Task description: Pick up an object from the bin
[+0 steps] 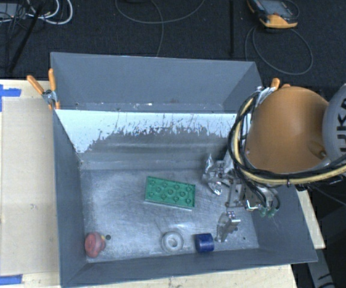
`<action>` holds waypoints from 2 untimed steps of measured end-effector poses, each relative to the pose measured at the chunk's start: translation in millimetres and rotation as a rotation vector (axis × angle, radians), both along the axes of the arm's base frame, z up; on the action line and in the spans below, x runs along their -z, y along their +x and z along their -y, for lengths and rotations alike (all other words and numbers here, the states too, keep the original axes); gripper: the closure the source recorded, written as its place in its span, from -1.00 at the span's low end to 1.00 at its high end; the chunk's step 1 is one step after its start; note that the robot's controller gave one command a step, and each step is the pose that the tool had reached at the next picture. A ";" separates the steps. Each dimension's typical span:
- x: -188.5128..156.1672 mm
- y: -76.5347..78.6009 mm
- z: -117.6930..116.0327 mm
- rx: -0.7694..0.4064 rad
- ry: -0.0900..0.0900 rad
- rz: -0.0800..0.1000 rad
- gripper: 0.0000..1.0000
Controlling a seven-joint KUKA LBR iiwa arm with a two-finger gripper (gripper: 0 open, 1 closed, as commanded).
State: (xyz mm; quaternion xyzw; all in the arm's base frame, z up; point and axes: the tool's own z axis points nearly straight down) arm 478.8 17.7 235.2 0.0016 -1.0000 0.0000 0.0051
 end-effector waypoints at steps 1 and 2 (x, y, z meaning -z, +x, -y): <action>110.6 -2.9 -13.2 0.215 -0.002 0.000 -1.00; 163.1 -4.2 -40.7 0.591 0.001 0.021 -1.00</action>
Offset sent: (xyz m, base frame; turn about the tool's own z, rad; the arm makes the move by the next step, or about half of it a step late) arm -0.0009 0.0128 -0.1067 0.2151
